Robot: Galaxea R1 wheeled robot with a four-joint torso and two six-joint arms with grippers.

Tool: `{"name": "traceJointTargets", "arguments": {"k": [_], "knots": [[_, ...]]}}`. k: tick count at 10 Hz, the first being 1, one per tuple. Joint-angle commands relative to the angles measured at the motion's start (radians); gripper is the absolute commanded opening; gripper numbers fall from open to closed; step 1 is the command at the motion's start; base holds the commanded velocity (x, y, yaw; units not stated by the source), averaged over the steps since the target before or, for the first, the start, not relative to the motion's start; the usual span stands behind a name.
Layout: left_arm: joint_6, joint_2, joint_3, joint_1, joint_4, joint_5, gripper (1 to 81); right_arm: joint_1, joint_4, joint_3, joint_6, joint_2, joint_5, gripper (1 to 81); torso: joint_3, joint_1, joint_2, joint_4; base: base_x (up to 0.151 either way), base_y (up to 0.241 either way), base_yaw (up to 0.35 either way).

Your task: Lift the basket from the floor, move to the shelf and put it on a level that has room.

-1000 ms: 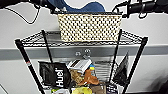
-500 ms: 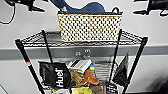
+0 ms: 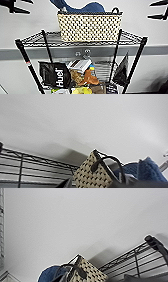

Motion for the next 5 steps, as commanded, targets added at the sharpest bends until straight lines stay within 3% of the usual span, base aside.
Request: {"name": "traceJointTargets", "arguments": {"k": [1, 5], "knots": [[0.003, -0.064, 0.016, -0.117, 0.119, 0.103, 81.1, 0.094, -0.057, -0.05, 0.001, -0.012, -0.089, 81.1, 0.0, 0.0, 0.0, 0.0, 0.0, 0.0, 0.0], [0.002, -0.176, 0.013, -0.051, 0.306, 0.183, 81.1, 0.028, -0.218, -0.123, 0.009, -0.073, -0.188, 81.1, 0.0, 0.0, 0.0, 0.0, 0.0, 0.0, 0.0]]}}
